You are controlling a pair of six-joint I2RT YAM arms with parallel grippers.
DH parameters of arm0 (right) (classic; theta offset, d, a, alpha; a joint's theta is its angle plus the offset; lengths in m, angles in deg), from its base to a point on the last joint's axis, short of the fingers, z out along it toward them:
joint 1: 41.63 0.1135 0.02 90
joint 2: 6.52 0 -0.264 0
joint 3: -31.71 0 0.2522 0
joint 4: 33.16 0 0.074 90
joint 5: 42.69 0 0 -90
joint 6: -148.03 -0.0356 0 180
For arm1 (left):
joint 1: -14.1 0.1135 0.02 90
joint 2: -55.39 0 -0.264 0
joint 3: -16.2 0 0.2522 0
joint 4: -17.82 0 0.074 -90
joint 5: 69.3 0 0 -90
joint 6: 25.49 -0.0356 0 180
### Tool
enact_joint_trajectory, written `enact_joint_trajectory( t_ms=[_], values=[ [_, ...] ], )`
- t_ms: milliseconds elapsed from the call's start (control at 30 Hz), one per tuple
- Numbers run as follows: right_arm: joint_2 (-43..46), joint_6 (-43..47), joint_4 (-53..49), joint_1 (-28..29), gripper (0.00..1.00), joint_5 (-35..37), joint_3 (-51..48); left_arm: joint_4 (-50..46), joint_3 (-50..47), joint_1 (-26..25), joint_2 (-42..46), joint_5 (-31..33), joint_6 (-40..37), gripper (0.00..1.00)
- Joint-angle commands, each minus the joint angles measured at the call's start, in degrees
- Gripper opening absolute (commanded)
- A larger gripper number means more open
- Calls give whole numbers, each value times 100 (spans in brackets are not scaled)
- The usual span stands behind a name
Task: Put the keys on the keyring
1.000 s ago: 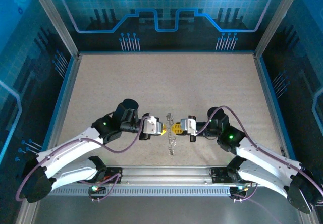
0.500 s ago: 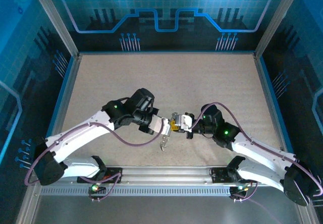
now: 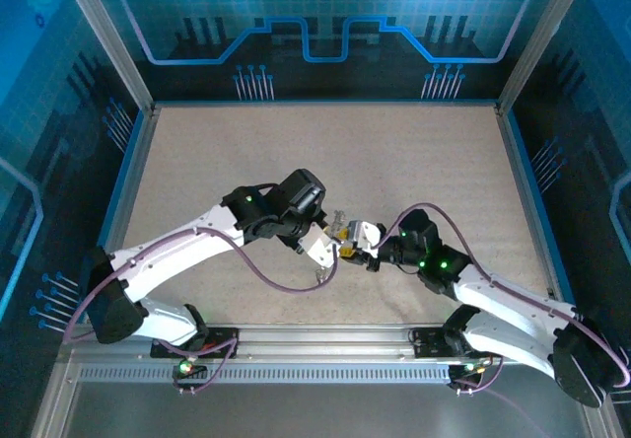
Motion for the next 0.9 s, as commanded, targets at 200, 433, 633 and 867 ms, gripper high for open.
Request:
enact_joint_trajectory(
  t_ms=[200, 433, 633, 867],
  values=[
    [993, -711, 507, -589, 33, 1147, -640, 872, 233, -123, -543, 2589, -2375, 0],
    [1908, -1291, 578, -1076, 37, 1850, -1203, 1848, 493, -103, -999, 3697, -3374, 0],
    [2733, -1605, 408, -1382, 46, 2336, -1516, 2419, 931, 56, -1489, 4202, -3809, 0],
    [3714, -1947, -116, -1665, 92, 2689, -1804, 2929, 1118, 145, -1834, 3966, -4289, 0]
  ],
)
